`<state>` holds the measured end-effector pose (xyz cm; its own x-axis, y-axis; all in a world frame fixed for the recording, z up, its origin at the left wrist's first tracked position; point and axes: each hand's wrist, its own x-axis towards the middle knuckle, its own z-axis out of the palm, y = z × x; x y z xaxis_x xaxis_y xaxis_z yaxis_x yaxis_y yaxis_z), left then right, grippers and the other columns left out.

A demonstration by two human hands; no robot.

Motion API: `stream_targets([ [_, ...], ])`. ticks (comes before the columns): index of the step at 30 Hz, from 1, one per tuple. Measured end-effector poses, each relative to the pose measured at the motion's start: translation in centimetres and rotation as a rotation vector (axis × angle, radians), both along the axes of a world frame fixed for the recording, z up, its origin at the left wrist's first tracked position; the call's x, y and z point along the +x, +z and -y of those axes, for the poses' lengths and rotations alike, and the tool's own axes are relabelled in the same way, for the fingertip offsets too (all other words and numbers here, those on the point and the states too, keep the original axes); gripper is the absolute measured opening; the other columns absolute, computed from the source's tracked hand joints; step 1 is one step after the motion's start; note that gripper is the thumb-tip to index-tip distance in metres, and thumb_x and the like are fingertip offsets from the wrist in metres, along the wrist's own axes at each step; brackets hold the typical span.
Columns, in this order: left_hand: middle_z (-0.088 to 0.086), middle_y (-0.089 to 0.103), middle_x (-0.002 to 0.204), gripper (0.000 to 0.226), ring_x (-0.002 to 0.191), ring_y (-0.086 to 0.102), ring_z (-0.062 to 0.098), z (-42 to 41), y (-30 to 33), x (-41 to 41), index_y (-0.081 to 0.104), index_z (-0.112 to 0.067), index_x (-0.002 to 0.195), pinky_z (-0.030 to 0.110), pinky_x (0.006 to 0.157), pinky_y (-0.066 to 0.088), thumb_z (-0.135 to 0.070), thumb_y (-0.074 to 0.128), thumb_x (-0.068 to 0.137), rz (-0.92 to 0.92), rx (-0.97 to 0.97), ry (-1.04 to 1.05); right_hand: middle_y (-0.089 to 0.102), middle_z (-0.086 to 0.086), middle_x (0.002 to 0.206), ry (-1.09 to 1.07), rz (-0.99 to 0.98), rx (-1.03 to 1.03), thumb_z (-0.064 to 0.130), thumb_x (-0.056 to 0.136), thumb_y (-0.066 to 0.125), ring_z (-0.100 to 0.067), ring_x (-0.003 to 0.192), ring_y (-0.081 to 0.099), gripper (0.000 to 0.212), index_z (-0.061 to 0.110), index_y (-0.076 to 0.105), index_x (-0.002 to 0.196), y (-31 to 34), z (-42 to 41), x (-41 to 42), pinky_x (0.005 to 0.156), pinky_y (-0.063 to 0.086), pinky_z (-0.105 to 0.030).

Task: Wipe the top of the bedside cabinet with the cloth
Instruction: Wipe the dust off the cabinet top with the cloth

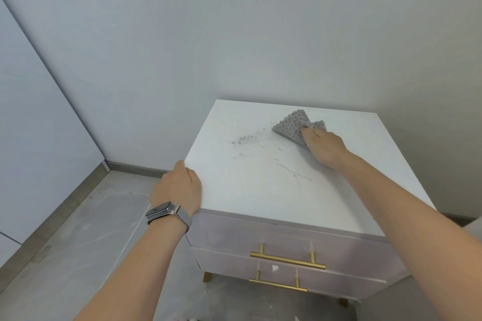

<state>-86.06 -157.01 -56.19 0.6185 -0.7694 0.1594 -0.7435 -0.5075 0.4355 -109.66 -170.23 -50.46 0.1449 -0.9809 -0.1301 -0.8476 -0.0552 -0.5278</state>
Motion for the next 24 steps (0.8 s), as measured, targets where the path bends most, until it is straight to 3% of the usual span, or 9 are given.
stream_targets([
  [7, 0.012, 0.051, 0.077, 0.022, 0.071, 0.048, 0.033, -0.2, 0.6, -0.4, 0.043, -0.009, 0.086, 0.033, 0.060, 0.035, -0.018, 0.025, 0.094, -0.016, 0.024, -0.001, 0.051, -0.022, 0.129, 0.078, -0.004, 0.049, 0.029, 0.101, 0.015, -0.035, 0.112, 0.048, 0.049, 0.001, 0.048, 0.124, 0.5, -4.1, -0.6, 0.090, 0.035, -0.035],
  [10, 0.011, 0.050, 0.076, 0.021, 0.071, 0.048, 0.033, -0.4, 0.9, -0.5, 0.041, -0.009, 0.084, 0.033, 0.060, 0.036, -0.018, 0.025, 0.094, -0.036, 0.034, 0.003, 0.057, -0.019, 0.108, 0.116, -0.006, 0.029, 0.037, 0.099, 0.017, -0.029, 0.092, 0.048, 0.050, 0.005, 0.056, 0.101, -0.4, -5.3, -1.1, 0.076, 0.033, -0.034],
  [12, 0.012, 0.051, 0.076, 0.022, 0.071, 0.048, 0.033, -0.5, 0.9, -0.5, 0.041, -0.009, 0.083, 0.033, 0.061, 0.037, -0.018, 0.025, 0.094, -0.045, 0.034, 0.002, 0.055, -0.015, 0.093, 0.092, 0.010, 0.011, 0.041, 0.097, 0.018, -0.028, 0.084, 0.048, 0.046, 0.014, 0.049, 0.077, -0.9, -5.8, -1.4, 0.066, 0.031, -0.033],
  [14, 0.012, 0.051, 0.077, 0.022, 0.072, 0.049, 0.033, -0.5, 0.9, -0.5, 0.042, -0.009, 0.083, 0.034, 0.062, 0.038, -0.018, 0.025, 0.094, -0.049, 0.037, 0.002, 0.053, -0.010, 0.096, 0.057, 0.062, 0.035, 0.042, 0.096, 0.020, -0.027, 0.086, 0.048, 0.044, 0.017, 0.049, 0.076, -1.4, -6.1, -1.5, 0.062, 0.032, -0.030],
  [16, 0.012, 0.050, 0.078, 0.023, 0.073, 0.048, 0.033, -0.5, 1.0, -0.6, 0.043, -0.009, 0.084, 0.034, 0.063, 0.038, -0.018, 0.025, 0.094, -0.055, 0.042, 0.003, 0.055, -0.004, 0.113, -0.056, 0.300, 0.097, 0.043, 0.095, 0.026, -0.026, 0.097, 0.052, 0.045, 0.013, 0.060, 0.100, -1.3, -6.0, -1.5, 0.074, 0.039, -0.031],
  [17, 0.012, 0.050, 0.077, 0.023, 0.073, 0.048, 0.033, -0.5, 1.0, -0.6, 0.043, -0.009, 0.085, 0.034, 0.063, 0.038, -0.018, 0.025, 0.094, -0.058, 0.043, 0.004, 0.059, -0.005, 0.117, -0.166, 0.571, 0.171, 0.041, 0.095, 0.031, -0.026, 0.099, 0.056, 0.044, 0.012, 0.061, 0.108, -1.2, -5.6, -1.7, 0.080, 0.043, -0.033],
  [20, 0.010, 0.048, 0.076, 0.022, 0.072, 0.047, 0.032, -0.5, 1.2, -0.8, 0.042, -0.009, 0.085, 0.033, 0.061, 0.036, -0.018, 0.025, 0.094, -0.058, 0.045, -0.003, 0.074, -0.002, 0.087, -0.419, 1.312, 0.290, 0.029, 0.095, 0.040, -0.017, 0.075, 0.069, 0.029, 0.015, 0.065, 0.097, 0.3, -4.7, -4.0, 0.060, 0.057, -0.027],
  [22, 0.010, 0.048, 0.075, 0.022, 0.071, 0.047, 0.031, -0.6, 1.3, -0.8, 0.042, -0.009, 0.084, 0.033, 0.061, 0.035, -0.018, 0.025, 0.095, -0.057, 0.046, -0.007, 0.076, 0.002, 0.076, -0.553, 1.402, 0.159, 0.023, 0.094, 0.037, -0.012, 0.064, 0.072, 0.029, 0.016, 0.063, 0.104, 1.2, -3.9, -6.5, 0.049, 0.056, -0.024],
  [24, 0.010, 0.049, 0.076, 0.021, 0.072, 0.047, 0.032, -0.6, 1.4, -0.8, 0.042, -0.009, 0.085, 0.033, 0.061, 0.035, -0.018, 0.025, 0.095, -0.056, 0.053, -0.007, 0.073, -0.002, 0.095, -0.653, 1.334, 0.011, 0.021, 0.093, 0.035, -0.016, 0.074, 0.071, 0.033, 0.014, 0.060, 0.113, 1.6, -3.7, -8.5, 0.056, 0.057, -0.025],
])
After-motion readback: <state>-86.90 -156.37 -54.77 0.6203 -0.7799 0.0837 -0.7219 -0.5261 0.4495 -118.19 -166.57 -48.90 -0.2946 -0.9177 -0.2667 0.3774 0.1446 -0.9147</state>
